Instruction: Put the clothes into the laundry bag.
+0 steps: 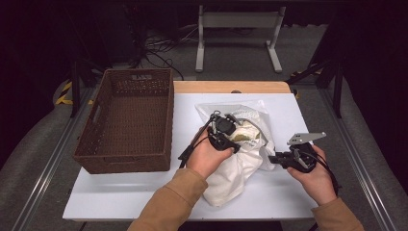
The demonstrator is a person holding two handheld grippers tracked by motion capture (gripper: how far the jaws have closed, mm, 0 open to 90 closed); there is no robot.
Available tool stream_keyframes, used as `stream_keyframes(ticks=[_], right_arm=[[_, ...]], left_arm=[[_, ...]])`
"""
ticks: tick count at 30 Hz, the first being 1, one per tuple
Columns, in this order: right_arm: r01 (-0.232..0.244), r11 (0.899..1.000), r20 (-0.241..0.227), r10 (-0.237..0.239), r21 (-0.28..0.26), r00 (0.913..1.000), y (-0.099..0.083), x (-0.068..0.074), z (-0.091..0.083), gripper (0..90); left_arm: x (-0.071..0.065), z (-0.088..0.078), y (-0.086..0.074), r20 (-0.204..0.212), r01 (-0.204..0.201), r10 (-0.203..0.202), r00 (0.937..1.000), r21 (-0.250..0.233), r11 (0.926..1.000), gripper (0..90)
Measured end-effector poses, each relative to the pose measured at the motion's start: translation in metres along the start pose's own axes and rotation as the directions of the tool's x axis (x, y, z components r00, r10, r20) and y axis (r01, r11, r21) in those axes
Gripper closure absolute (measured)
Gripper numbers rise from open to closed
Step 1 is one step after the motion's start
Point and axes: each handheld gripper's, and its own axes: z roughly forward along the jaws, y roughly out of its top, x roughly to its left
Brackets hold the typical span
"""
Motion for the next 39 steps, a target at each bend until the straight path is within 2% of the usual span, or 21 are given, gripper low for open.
stream_keyframes(ticks=[4, 8, 16, 23, 31, 34, 39], right_arm=[[0.034, 0.999, -0.014, -0.035, -0.025, 0.9993, 0.003, 0.007, -0.005, 86.7], [0.079, 0.996, -0.019, -0.080, -0.044, 0.9967, 0.008, 0.019, -0.009, 87.3], [0.104, 0.994, -0.048, -0.105, -0.035, 0.9933, 0.006, 0.026, -0.009, 88.1], [0.128, 0.992, -0.076, -0.129, -0.020, 0.9888, 0.003, 0.032, -0.011, 88.3], [0.134, 0.991, -0.091, -0.135, -0.020, 0.9866, -0.002, 0.034, -0.024, 88.7], [0.136, 0.991, -0.095, -0.137, -0.019, 0.9860, -0.003, 0.036, -0.030, 88.9], [0.146, 0.989, -0.103, -0.146, -0.005, 0.9840, -0.002, 0.039, -0.035, 89.0]], left_arm=[[-0.001, -0.001, 0.002, -0.004, -0.001, 0.001, 1.0000, 0.002, 1.0000, 59.4], [-0.001, 0.008, 0.004, -0.009, 0.002, -0.001, 1.0000, 0.048, 0.9989, 59.4], [0.004, 0.021, 0.007, -0.010, 0.026, -0.026, 0.9996, 0.077, 0.9967, 59.4], [0.012, 0.027, 0.010, -0.048, 0.056, -0.052, 0.9975, 0.074, 0.9957, 59.4], [0.016, 0.017, 0.011, -0.064, 0.087, -0.084, 0.9944, 0.041, 0.9954, 59.5], [0.014, 0.014, 0.012, -0.116, 0.061, -0.054, 0.9919, 0.059, 0.9964, 59.5], [0.009, 0.006, 0.015, -0.147, 0.050, -0.042, 0.9882, 0.054, 0.9973, 59.5]])
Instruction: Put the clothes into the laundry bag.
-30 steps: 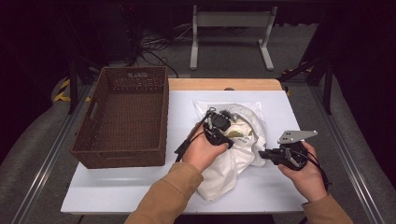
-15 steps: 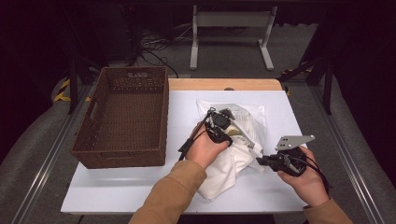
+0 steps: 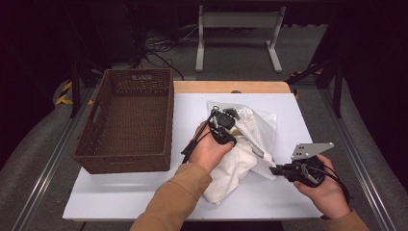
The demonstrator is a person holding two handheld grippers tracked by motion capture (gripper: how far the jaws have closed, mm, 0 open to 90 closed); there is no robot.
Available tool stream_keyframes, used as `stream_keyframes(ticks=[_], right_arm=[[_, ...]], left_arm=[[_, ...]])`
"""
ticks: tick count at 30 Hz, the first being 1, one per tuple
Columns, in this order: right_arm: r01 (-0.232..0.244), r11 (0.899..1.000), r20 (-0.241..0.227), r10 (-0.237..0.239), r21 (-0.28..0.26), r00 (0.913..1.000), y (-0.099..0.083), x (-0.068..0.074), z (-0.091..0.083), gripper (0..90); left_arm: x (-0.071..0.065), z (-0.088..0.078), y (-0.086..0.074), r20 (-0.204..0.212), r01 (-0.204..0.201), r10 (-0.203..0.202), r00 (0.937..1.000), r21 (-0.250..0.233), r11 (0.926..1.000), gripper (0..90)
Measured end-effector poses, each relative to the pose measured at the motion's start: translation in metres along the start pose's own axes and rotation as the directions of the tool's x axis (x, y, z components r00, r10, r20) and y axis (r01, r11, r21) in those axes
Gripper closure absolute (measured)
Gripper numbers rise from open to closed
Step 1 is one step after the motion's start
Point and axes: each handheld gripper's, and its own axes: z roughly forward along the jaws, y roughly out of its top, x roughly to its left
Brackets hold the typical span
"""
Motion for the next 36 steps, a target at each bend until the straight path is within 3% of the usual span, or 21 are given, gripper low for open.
stream_keyframes(ticks=[4, 7, 11, 16, 20, 21, 25, 29, 36], right_arm=[[-0.007, 1.000, 0.010, 0.007, -0.003, 0.9999, 0.000, -0.001, -0.009, 89.1], [-0.025, 1.000, 0.017, 0.025, -0.001, 0.9995, -0.003, -0.005, -0.013, 89.0], [-0.052, 0.998, 0.008, 0.052, 0.026, 0.9986, -0.012, -0.012, -0.006, 89.0], [-0.078, 0.996, 0.003, 0.078, 0.040, 0.9970, -0.019, -0.019, 0.001, 88.9], [-0.085, 0.996, -0.008, 0.085, 0.041, 0.9963, -0.020, -0.021, 0.003, 88.8], [-0.083, 0.996, -0.010, 0.084, 0.044, 0.9965, -0.020, -0.021, 0.004, 88.8], [-0.090, 0.995, -0.009, 0.090, 0.047, 0.9959, -0.022, -0.022, 0.005, 88.8], [-0.093, 0.995, -0.005, 0.093, 0.047, 0.9956, -0.023, -0.024, 0.005, 88.8], [-0.099, 0.994, -0.005, 0.099, 0.047, 0.9951, -0.024, -0.025, 0.004, 88.8]], left_arm=[[-0.003, -0.004, 0.002, -0.035, -0.015, 0.015, 0.9993, -0.007, 0.9999, 59.4], [-0.005, 0.004, 0.003, -0.036, -0.024, 0.024, 0.9991, -0.004, 0.9997, 58.9], [-0.001, 0.026, 0.001, 0.050, -0.010, 0.009, 0.9987, 0.011, 0.9999, 52.7], [0.002, 0.039, -0.005, 0.079, 0.002, -0.005, 0.9969, 0.041, 0.9992, 35.8], [0.000, 0.036, -0.006, 0.077, 0.009, -0.013, 0.9969, 0.054, 0.9985, 23.4], [-0.001, 0.033, -0.006, 0.108, 0.043, -0.050, 0.9929, 0.066, 0.9969, 19.1], [-0.003, 0.024, -0.008, 0.101, 0.011, -0.015, 0.9947, 0.035, 0.9993, 14.0], [-0.006, 0.008, -0.014, 0.093, -0.016, 0.018, 0.9955, -0.018, 0.9997, 14.3], [-0.012, -0.022, -0.029, 0.061, -0.052, 0.058, 0.9964, -0.105, 0.9932, 16.0]])
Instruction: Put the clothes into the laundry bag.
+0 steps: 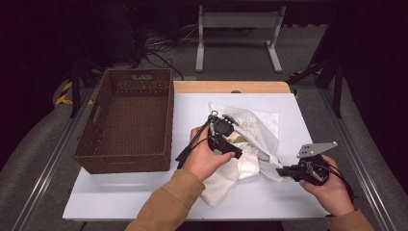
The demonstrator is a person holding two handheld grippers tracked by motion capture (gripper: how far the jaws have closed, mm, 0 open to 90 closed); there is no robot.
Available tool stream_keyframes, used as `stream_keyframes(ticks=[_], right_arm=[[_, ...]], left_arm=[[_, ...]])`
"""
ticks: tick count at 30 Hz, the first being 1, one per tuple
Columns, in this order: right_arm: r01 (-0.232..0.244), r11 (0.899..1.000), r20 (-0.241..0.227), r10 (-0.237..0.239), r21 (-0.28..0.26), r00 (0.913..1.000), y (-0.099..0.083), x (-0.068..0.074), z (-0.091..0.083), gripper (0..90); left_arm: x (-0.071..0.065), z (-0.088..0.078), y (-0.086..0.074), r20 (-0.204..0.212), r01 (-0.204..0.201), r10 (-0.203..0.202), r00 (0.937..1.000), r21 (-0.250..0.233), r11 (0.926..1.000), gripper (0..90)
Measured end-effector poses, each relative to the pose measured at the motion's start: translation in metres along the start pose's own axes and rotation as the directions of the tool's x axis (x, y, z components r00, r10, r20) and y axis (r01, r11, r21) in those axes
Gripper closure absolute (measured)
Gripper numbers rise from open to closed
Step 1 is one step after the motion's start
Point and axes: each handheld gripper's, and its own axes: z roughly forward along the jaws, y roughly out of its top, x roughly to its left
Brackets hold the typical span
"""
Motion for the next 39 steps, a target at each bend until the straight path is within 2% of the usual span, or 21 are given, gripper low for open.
stream_keyframes(ticks=[4, 5, 8, 10, 13, 17, 20, 22, 27, 29, 39], right_arm=[[0.000, 1.000, -0.003, 0.000, -0.001, 1.0000, 0.000, -0.001, 0.000, 88.8], [-0.001, 1.000, -0.004, 0.001, 0.000, 1.0000, 0.000, -0.001, 0.001, 88.8], [0.000, 1.000, -0.004, 0.000, -0.002, 1.0000, 0.000, -0.001, 0.001, 88.7], [0.000, 1.000, -0.004, 0.000, -0.002, 1.0000, 0.000, 0.000, 0.001, 88.7], [-0.002, 1.000, -0.006, 0.002, -0.001, 1.0000, 0.000, 0.000, 0.001, 88.7], [0.000, 1.000, -0.010, 0.001, 0.002, 1.0000, 0.000, 0.001, 0.002, 88.6], [-0.001, 1.000, -0.011, 0.001, 0.002, 0.9999, 0.000, 0.001, 0.003, 88.6], [0.000, 1.000, -0.011, 0.000, 0.003, 0.9999, 0.000, 0.001, 0.003, 88.6], [0.000, 1.000, -0.010, 0.000, 0.002, 1.0000, 0.000, 0.001, 0.004, 88.5], [-0.001, 1.000, -0.010, 0.001, 0.002, 0.9999, 0.000, 0.001, 0.004, 88.5], [-0.003, 1.000, -0.012, 0.003, 0.005, 0.9999, 0.000, 0.000, 0.006, 88.5]], left_arm=[[-0.004, -0.011, -0.007, -0.005, -0.024, 0.024, 0.9997, -0.030, 0.9993, 16.4], [-0.006, -0.018, -0.013, -0.010, -0.033, 0.032, 0.9994, -0.043, 0.9986, 16.3], [-0.007, -0.022, -0.020, -0.019, -0.042, 0.041, 0.9990, -0.052, 0.9978, 16.6], [-0.006, -0.024, -0.027, -0.022, -0.038, 0.037, 0.9991, -0.060, 0.9975, 17.0], [-0.004, -0.024, -0.040, -0.028, -0.016, 0.015, 0.9995, -0.067, 0.9976, 22.2], [-0.003, -0.017, -0.054, -0.026, -0.015, 0.013, 0.9996, -0.066, 0.9977, 22.1], [0.000, -0.009, -0.062, -0.041, -0.033, 0.030, 0.9987, -0.059, 0.9977, 21.0], [0.001, -0.006, -0.065, -0.044, -0.027, 0.024, 0.9987, -0.060, 0.9978, 20.7], [0.008, 0.006, -0.076, -0.023, -0.007, 0.006, 0.9997, -0.077, 0.9970, 20.8], [0.009, 0.010, -0.080, -0.017, -0.001, 0.000, 0.9999, -0.070, 0.9975, 21.6], [0.010, 0.027, -0.093, 0.007, -0.041, 0.042, 0.9991, -0.024, 0.9989, 24.7]])
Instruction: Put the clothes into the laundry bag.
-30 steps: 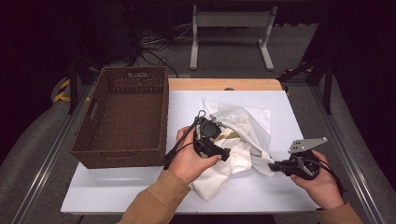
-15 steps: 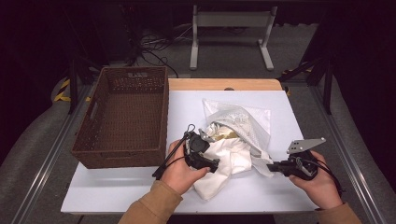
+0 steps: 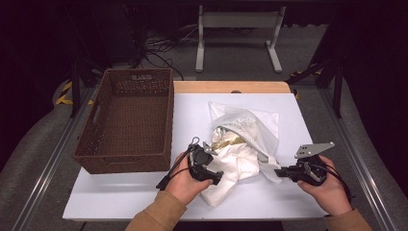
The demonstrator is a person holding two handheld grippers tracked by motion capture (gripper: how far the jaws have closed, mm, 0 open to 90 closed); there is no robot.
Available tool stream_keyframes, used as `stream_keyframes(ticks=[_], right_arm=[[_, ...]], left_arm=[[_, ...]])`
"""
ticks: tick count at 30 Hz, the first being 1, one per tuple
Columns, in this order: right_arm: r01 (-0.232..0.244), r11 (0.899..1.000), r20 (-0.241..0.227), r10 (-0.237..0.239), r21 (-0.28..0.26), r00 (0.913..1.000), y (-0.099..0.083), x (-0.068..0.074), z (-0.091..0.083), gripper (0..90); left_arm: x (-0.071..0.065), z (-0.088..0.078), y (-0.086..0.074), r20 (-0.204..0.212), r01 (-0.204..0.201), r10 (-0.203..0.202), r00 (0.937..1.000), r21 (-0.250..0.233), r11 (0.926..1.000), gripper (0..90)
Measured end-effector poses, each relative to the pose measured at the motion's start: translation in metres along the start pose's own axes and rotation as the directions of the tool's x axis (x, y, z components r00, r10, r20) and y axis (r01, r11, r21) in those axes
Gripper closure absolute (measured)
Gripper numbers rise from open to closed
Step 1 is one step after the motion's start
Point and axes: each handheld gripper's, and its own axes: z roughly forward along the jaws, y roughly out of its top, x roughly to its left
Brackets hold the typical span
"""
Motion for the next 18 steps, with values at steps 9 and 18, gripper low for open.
stream_keyframes(ticks=[9, 18], right_arm=[[0.003, 1.000, -0.005, -0.003, 0.003, 1.0000, 0.000, 0.001, 0.002, 88.4], [0.007, 1.000, -0.009, -0.007, 0.007, 0.9999, 0.001, 0.002, 0.004, 88.4]], left_arm=[[-0.002, 0.014, -0.006, 0.017, -0.018, 0.017, 0.9997, 0.050, 0.9986, 30.2], [-0.010, 0.023, -0.006, 0.003, -0.064, 0.064, 0.9979, 0.092, 0.9937, 40.5]])
